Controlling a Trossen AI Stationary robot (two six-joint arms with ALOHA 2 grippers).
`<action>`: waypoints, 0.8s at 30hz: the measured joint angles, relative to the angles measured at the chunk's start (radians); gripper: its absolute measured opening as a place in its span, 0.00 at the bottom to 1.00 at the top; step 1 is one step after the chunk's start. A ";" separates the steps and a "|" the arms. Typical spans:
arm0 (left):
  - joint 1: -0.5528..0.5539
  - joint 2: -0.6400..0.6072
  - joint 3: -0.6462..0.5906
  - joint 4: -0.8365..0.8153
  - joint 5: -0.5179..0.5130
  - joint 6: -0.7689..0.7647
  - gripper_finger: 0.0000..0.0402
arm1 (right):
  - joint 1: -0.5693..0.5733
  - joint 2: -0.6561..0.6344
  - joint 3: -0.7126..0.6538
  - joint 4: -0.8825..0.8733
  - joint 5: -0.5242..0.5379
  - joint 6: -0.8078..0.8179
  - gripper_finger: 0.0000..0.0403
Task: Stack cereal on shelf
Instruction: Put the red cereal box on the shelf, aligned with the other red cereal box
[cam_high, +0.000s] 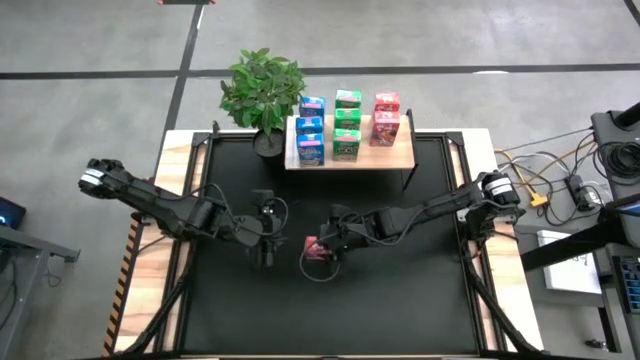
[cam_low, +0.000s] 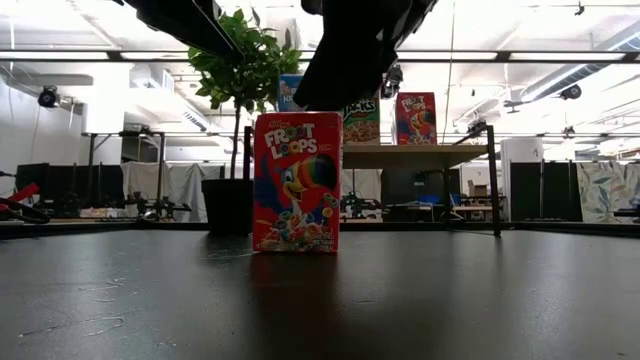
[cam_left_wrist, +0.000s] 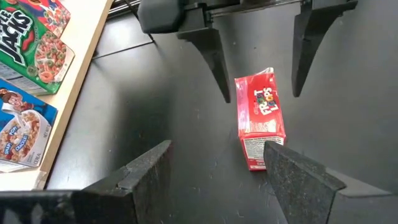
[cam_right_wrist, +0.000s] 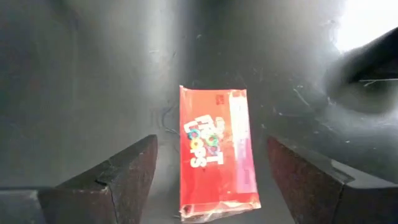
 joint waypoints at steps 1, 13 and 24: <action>0.000 0.000 0.000 0.000 0.000 0.000 0.58 | 0.000 0.000 -0.001 0.000 0.000 0.003 0.71; 0.000 0.001 0.000 0.005 0.000 0.000 0.58 | 0.000 0.046 -0.007 0.024 0.000 -0.027 0.54; 0.000 0.001 -0.002 0.005 0.000 0.003 0.59 | 0.001 0.027 -0.007 0.025 -0.004 -0.049 0.30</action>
